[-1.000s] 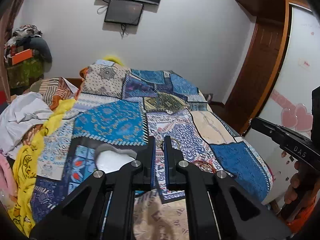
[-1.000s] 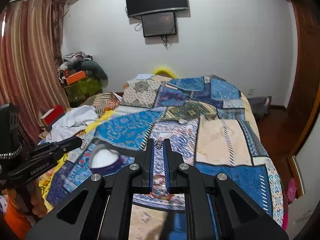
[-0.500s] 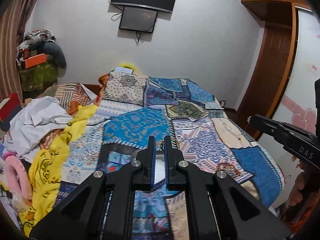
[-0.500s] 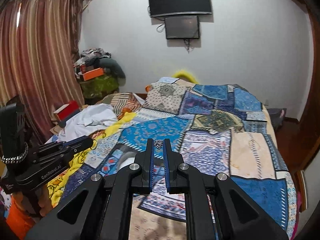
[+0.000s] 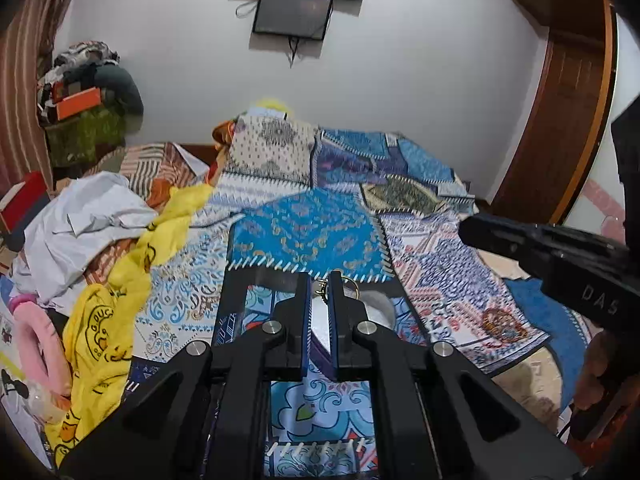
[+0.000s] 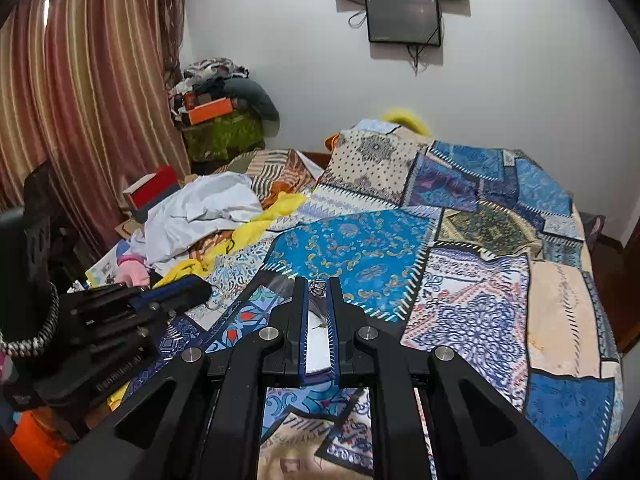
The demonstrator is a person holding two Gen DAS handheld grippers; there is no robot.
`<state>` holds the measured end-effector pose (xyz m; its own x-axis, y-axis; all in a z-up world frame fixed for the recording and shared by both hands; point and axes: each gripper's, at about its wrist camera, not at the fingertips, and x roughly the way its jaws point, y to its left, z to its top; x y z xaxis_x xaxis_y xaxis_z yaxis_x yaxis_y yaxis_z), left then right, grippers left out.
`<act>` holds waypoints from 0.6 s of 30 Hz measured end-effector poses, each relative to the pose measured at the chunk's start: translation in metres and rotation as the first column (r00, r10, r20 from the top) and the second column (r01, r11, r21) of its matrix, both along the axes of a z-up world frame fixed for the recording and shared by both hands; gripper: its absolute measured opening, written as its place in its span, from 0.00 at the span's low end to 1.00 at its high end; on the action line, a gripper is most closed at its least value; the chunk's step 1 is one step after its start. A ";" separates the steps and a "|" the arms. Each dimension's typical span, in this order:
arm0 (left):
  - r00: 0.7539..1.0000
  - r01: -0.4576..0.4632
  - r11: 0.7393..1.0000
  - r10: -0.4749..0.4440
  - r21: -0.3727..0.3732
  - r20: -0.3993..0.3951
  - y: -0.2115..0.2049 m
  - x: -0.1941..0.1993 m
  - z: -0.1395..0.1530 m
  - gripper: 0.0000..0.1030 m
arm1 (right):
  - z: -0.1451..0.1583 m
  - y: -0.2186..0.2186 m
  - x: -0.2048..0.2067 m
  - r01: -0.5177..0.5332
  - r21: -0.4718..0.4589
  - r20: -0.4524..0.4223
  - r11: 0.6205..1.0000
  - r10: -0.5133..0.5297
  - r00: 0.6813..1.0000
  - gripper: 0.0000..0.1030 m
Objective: Organize jewelry
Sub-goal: 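Carry the gold ring in the left gripper over the purple heart tin, then lower the ring into the heart tin and open the left gripper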
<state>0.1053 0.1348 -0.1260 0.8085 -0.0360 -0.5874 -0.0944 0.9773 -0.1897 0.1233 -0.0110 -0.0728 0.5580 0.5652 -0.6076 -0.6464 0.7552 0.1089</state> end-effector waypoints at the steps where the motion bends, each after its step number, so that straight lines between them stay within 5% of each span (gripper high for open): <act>1: 1.000 0.003 1.000 -0.003 -0.001 -0.007 0.000 0.001 -0.002 0.06 | -0.002 0.002 0.002 -0.004 -0.003 -0.007 1.000 0.004 1.000 0.08; 18: 0.983 0.093 0.995 -0.098 -0.040 -0.158 -0.013 0.051 -0.064 0.06 | -0.057 0.026 0.033 -0.041 -0.068 -0.181 0.997 0.028 0.983 0.08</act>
<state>0.1558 0.1221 -0.1897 0.6964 -0.1296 -0.7059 -0.0328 0.9768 -0.2117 0.1566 0.0148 -0.1300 0.4172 0.5340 -0.7354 -0.6468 0.7429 0.1724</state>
